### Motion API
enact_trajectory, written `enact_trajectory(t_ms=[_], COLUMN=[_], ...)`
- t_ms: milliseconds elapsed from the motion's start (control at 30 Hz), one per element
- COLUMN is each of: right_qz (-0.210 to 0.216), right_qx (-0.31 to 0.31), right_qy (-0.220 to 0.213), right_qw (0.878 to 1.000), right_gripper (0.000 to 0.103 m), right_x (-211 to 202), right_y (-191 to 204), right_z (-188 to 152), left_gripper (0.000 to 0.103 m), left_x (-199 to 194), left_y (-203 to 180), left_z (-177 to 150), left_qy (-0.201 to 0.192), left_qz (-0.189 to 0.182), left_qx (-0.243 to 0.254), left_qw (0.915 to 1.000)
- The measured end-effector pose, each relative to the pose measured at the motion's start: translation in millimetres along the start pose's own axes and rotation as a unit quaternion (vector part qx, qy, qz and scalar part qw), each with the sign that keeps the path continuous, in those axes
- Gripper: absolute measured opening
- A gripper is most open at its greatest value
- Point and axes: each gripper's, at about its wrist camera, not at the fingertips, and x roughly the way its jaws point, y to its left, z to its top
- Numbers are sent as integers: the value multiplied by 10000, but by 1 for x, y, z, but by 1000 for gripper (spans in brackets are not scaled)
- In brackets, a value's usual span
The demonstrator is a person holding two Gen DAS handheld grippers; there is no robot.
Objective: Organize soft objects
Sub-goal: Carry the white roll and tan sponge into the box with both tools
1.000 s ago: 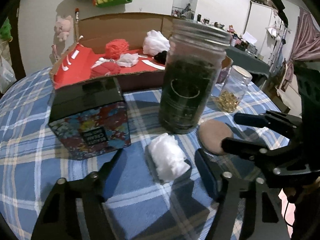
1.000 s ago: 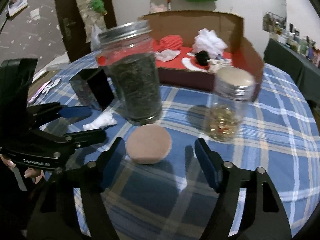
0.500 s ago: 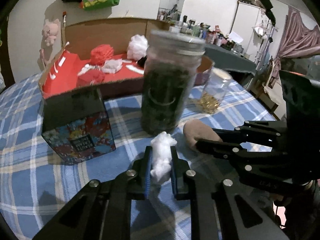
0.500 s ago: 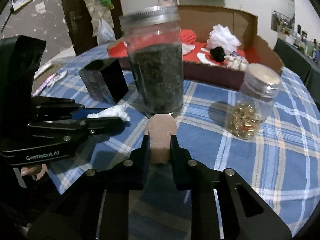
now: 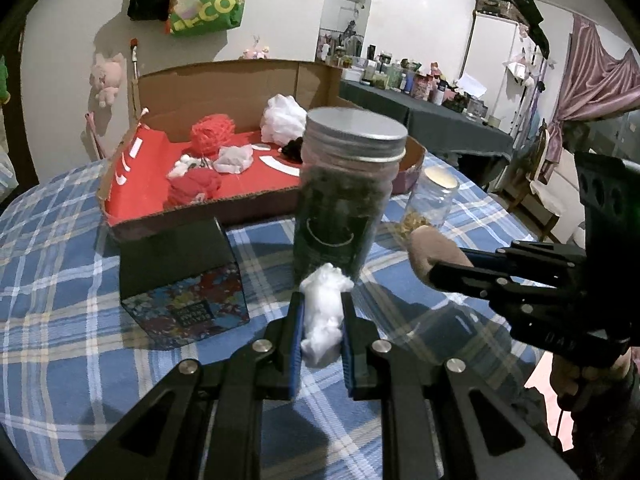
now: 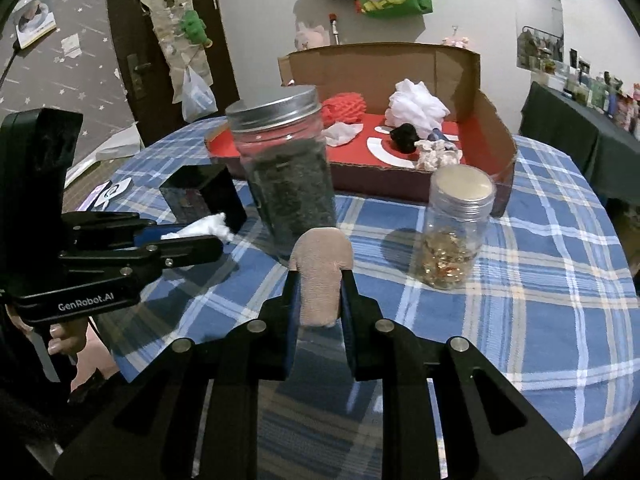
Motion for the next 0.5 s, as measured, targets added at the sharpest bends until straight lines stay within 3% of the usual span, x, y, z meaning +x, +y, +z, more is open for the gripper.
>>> enact_trajectory(t_ms=[500], right_qz=[-295], right_qx=[18], right_qy=[-364], right_qw=[9989], right_gripper=[18], right_x=[-25], right_y=[-21], right_z=[32], left_gripper=[17], left_x=[-26], left_y=[24], left_z=[35], left_qy=[-389], left_qz=[381], left_qx=[53], left_qw=[9985])
